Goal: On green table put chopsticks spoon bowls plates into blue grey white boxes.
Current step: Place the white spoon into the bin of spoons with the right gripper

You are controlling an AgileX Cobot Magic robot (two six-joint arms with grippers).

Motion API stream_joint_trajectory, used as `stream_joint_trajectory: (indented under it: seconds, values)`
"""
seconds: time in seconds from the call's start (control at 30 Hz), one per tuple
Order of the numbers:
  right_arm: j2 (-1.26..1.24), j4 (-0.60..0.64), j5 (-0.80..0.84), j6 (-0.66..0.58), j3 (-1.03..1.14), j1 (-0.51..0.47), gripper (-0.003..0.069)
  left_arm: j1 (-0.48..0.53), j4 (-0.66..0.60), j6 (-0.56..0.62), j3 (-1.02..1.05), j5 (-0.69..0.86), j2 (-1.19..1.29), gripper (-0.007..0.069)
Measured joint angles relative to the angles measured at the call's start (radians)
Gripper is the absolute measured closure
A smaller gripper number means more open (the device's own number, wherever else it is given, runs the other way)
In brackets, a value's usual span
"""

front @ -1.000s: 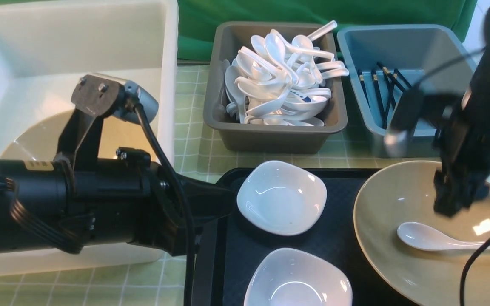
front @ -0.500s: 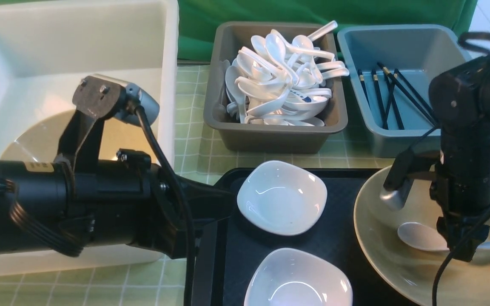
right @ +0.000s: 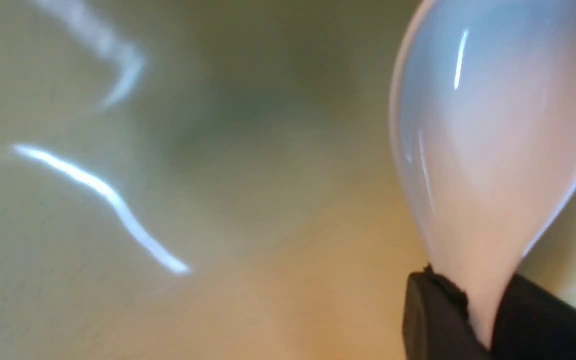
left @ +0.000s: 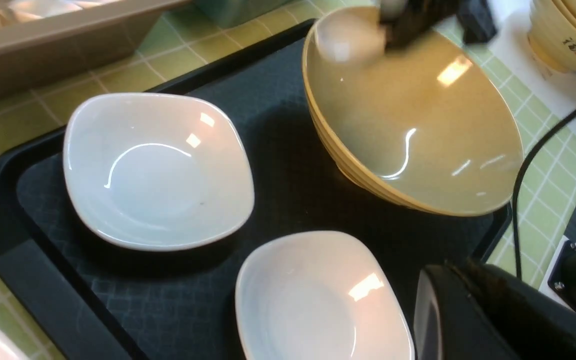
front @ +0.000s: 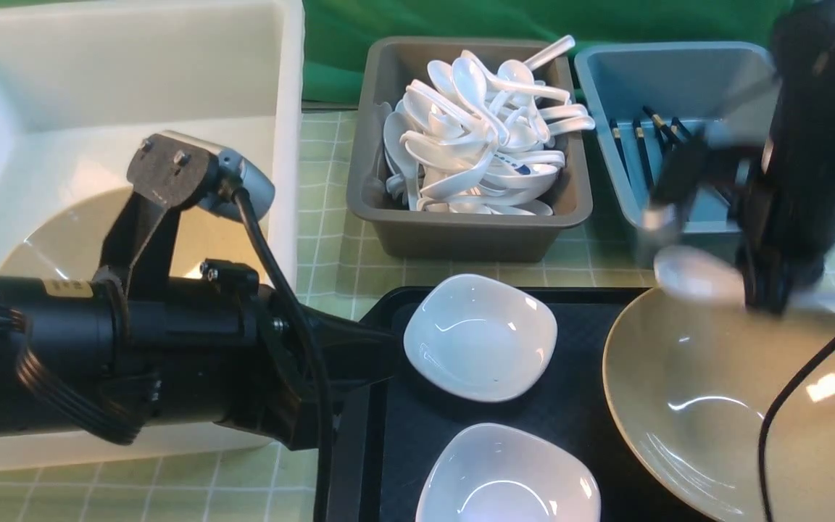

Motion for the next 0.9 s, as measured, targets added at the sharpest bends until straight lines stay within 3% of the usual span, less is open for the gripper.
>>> stream_joint_trajectory:
  seconds: [0.1, 0.23, 0.33, 0.5, 0.7, 0.9]
  values:
    - [-0.009, 0.137, -0.020, -0.001, -0.168, 0.000, 0.0526, 0.000, 0.000, 0.000, 0.000, 0.000, 0.000, 0.0627]
    - [0.046, 0.357, -0.170, -0.001, -0.308, 0.000, 0.0526, 0.000, 0.000, 0.000, 0.000, 0.000, 0.000, 0.0627]
    - [0.152, 0.542, -0.393, 0.000, -0.423, 0.002, 0.0526, 0.000, 0.000, 0.000, 0.000, 0.000, 0.000, 0.0627]
    - [0.358, 0.725, -0.701, 0.018, -0.534, 0.003, 0.0522, 0.000, 0.000, -0.001, 0.000, 0.000, 0.000, 0.0627]
    - [0.508, 0.745, -0.711, 0.038, -0.620, 0.001, 0.0449, 0.000, 0.000, -0.001, 0.000, -0.016, 0.000, 0.0627]
    - [0.495, 0.728, -0.586, 0.047, -0.638, -0.005, 0.0231, 0.000, 0.000, -0.001, 0.000, -0.021, 0.000, 0.0627]
